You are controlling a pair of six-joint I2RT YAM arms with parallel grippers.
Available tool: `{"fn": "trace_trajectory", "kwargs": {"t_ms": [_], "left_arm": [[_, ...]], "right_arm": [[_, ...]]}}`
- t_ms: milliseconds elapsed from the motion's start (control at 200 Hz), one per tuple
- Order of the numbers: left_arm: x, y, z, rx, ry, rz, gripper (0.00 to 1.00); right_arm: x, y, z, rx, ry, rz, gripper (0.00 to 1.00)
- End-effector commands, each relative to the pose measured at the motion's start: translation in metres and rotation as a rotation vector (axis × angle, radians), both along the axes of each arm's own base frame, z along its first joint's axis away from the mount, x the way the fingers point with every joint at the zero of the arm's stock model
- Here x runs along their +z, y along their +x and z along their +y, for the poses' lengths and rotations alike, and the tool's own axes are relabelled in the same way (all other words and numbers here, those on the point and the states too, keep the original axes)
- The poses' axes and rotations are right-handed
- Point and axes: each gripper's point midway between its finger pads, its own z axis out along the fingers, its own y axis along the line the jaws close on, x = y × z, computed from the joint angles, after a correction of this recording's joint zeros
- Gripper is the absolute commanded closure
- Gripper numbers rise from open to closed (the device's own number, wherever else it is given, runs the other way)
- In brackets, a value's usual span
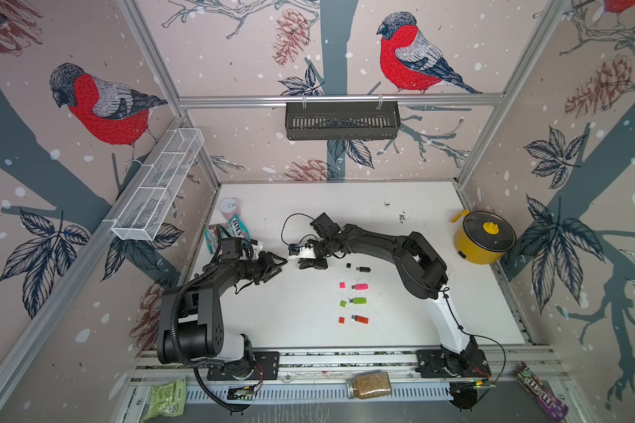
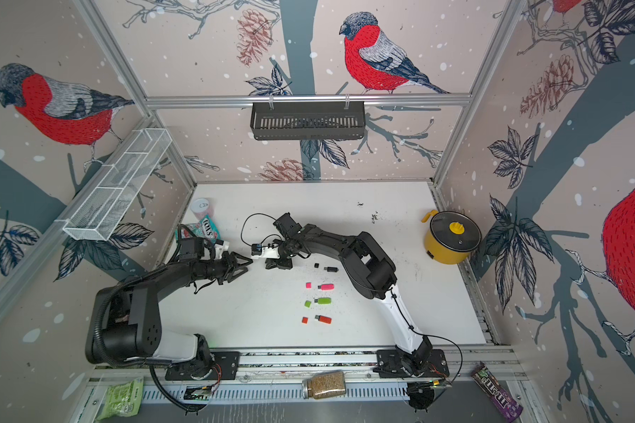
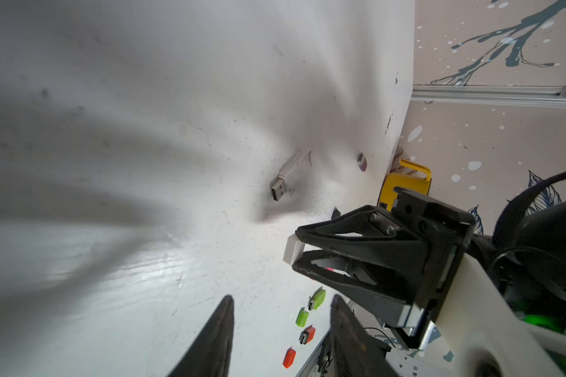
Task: Close the usb drive cover
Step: Pick up the cover from the center of the board.
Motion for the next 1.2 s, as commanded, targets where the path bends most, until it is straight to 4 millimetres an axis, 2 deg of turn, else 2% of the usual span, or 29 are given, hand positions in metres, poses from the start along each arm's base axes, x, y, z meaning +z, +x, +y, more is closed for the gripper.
{"fn": "trace_trajectory", "kwargs": {"t_ms": [0, 300, 600, 850, 1196], "left_arm": [[0.013, 0.006, -0.005, -0.012, -0.045, -0.071, 0.53], [0.01, 0.002, -0.009, -0.021, -0.076, -0.073, 0.57], [0.017, 0.005, -0.014, -0.032, -0.119, -0.102, 0.61], [0.013, 0.001, -0.019, -0.043, -0.143, -0.077, 0.62], [0.019, 0.003, -0.022, -0.05, -0.175, -0.08, 0.69]], "right_arm": [[0.018, 0.002, 0.009, -0.002, 0.091, 0.004, 0.85], [0.033, -0.002, 0.012, -0.005, 0.181, 0.033, 0.85], [0.035, -0.007, 0.015, 0.001, 0.209, 0.065, 0.85], [0.039, -0.009, 0.016, 0.012, 0.227, 0.08, 0.85], [0.041, -0.013, 0.021, 0.028, 0.246, 0.09, 0.85]]}}
